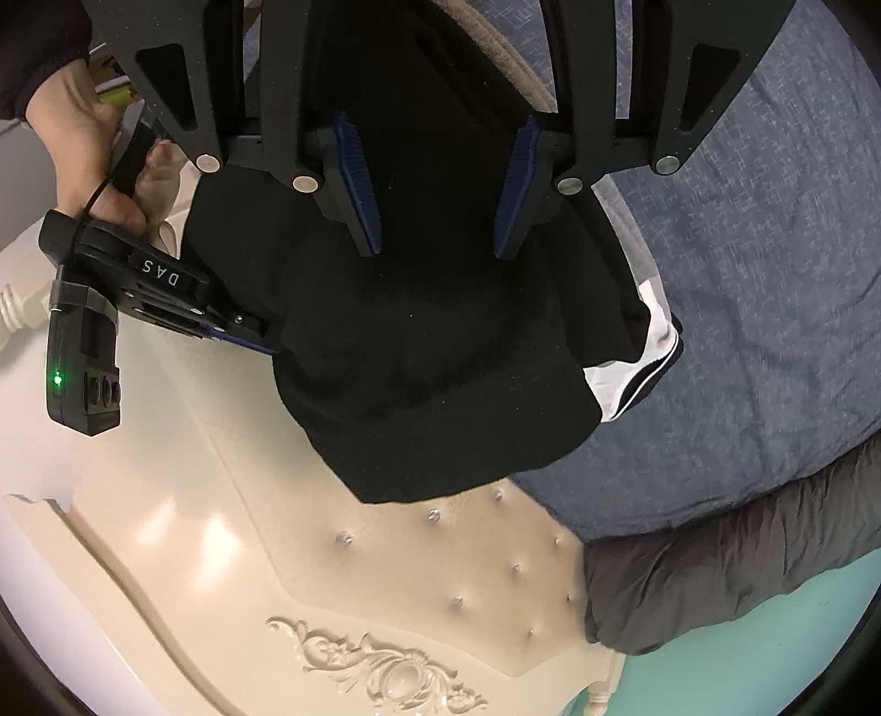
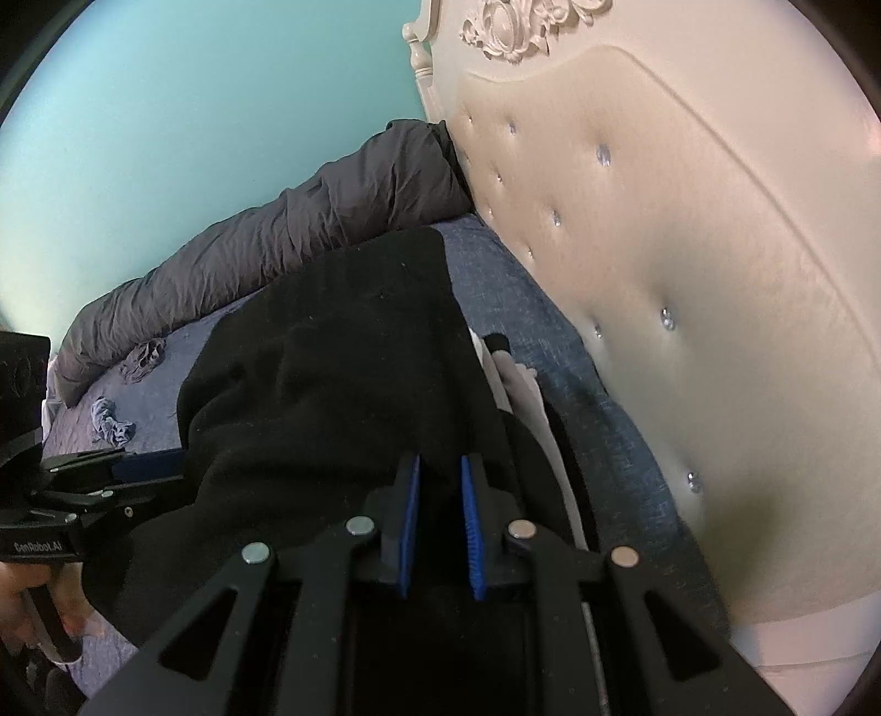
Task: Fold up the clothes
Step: 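Lower the sweater onto the clothes stack and open the left tool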
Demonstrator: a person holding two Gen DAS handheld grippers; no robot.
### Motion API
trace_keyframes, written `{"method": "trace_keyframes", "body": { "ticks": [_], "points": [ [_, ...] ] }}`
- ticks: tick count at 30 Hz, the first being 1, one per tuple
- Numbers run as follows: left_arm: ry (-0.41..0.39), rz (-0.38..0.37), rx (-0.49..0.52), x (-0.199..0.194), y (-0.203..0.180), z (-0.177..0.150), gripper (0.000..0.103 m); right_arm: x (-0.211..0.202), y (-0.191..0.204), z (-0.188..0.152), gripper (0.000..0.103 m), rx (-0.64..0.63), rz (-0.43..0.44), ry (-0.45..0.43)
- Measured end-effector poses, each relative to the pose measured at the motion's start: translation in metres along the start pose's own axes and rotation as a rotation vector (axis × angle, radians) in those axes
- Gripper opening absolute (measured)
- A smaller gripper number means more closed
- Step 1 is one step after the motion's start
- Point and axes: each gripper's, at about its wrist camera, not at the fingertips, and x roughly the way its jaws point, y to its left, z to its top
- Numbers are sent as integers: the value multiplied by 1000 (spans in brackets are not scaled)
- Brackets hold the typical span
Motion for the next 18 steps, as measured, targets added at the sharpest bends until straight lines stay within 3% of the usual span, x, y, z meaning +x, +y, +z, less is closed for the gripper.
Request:
{"method": "trace_keyframes", "body": {
  "ticks": [4,7,12,16,18],
  "points": [
    [17,20,11,2,3,-7,46,-3,4,-1,14,-2,7,-19],
    [-9,26,26,-13,-3,-5,46,-30,7,1,14,2,35,-99],
    [-56,19,148,-46,-39,-8,46,-68,11,-7,14,-20,59,-199],
    [-24,13,198,-39,-56,-21,46,-67,16,-24,14,-74,34,-167],
    [-14,-3,172,-32,-54,-26,46,-60,12,-31,14,-76,11,-137]
  ]
}}
